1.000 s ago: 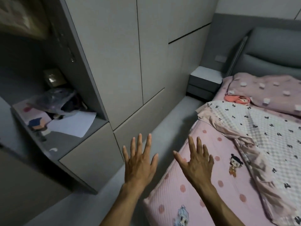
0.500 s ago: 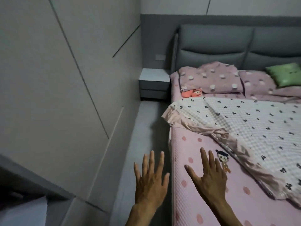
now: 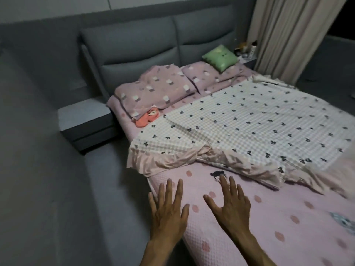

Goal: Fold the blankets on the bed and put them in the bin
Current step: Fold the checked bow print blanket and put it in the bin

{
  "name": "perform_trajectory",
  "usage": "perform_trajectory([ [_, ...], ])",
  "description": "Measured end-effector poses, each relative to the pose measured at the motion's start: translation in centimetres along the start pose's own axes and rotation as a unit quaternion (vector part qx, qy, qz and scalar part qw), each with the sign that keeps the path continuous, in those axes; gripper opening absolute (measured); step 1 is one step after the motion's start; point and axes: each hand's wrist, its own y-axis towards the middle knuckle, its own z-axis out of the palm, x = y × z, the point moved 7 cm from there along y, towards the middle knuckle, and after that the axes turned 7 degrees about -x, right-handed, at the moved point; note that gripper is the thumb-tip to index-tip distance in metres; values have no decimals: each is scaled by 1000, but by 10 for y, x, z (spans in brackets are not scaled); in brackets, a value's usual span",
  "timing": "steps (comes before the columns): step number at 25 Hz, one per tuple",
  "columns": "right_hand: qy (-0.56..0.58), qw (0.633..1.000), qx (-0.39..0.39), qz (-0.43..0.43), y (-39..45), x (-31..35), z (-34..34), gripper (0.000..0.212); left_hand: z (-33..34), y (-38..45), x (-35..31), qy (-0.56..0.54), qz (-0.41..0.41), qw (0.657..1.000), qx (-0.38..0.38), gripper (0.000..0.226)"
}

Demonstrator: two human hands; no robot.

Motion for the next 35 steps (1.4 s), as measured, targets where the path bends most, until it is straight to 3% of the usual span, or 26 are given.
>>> perform_trajectory([
  [5,-12,993,-27,113,45,4,16,90,35,103,13,-42,97,994,32,71],
  [10,11,972,-50,228,92,-2,28,88,73,192,2,-6,196,979,55,64],
  [16,5,950,-76,304,178,-37,62,104,126,296,-43,-5,291,953,84,63],
  [20,1,919,-56,391,214,-76,89,103,182,335,-88,-21,398,909,120,75],
  [24,-1,874,-61,481,255,-147,143,97,297,364,-149,-30,494,852,170,92],
  [26,-10,857,-99,505,269,-199,168,98,357,365,-177,-27,539,823,177,71],
  [27,-12,851,-114,512,272,-225,179,97,383,368,-187,-17,547,816,186,61],
  [28,-8,847,-125,517,275,-249,188,95,406,374,-196,-9,544,815,197,68],
  [30,-39,860,-134,491,280,-293,211,93,452,388,-209,20,558,815,154,62],
  [33,-181,915,-84,352,294,-328,237,99,484,402,-229,64,539,829,135,94],
  [35,-249,930,-66,261,309,-334,248,97,484,401,-238,117,536,827,123,84],
])
